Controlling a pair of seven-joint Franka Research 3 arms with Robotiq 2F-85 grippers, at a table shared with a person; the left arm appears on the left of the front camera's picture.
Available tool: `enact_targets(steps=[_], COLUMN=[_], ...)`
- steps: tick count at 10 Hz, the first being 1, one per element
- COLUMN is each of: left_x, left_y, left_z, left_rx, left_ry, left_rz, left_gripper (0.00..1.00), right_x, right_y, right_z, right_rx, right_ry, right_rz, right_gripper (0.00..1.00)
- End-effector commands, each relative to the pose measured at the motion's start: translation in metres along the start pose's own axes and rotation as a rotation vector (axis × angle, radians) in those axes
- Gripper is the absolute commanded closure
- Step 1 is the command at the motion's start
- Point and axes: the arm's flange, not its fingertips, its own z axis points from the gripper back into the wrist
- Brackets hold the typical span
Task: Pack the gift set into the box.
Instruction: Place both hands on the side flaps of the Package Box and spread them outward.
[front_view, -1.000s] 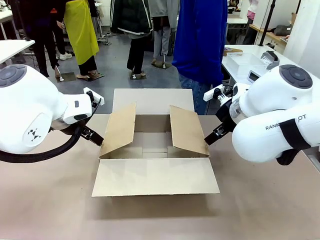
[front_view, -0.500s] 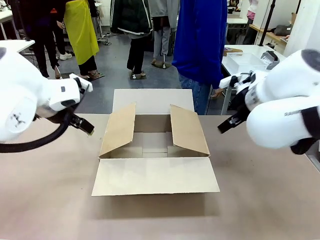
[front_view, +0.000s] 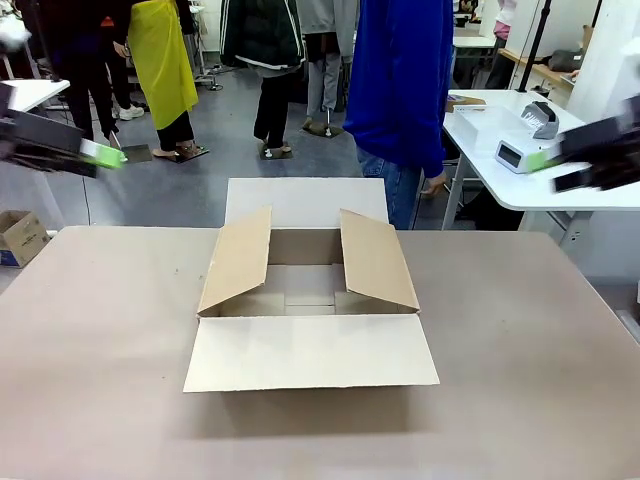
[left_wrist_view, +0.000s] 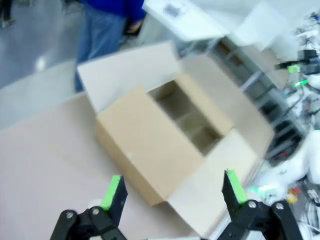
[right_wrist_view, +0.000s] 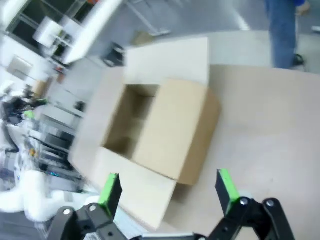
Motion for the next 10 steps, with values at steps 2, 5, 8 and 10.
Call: enact_targets(steps=[2, 5, 8, 10], left_x=[-0.137, -0.209, -0.181, -0.181], left_y=[0.089, 0.140, 0.175, 0.175], left_z=[0.099, 0.119, 0.178, 0.178], left_rx=[-0.294, -0.335, -0.323, -0.323], left_ry=[-0.336, -0.694, -0.590, -0.590], left_rz=[0.355, 0.618, 0.549, 0.549], left_gripper=[0.00, 0.00, 0.00, 0.00], right_x=[-0.041, -0.100, -0.083, -0.083], right_y=[-0.097, -0.177, -0.173, -0.173], right_z=[0.091, 0.100, 0.134, 0.134], right_rx=[0.306, 0.303, 0.311, 0.311], right_ry=[-0.226, -0.315, -0.316, -0.316], right_rz=[-0.266, -0.505, -0.468, -0.468], right_gripper=[0.00, 0.00, 0.00, 0.00])
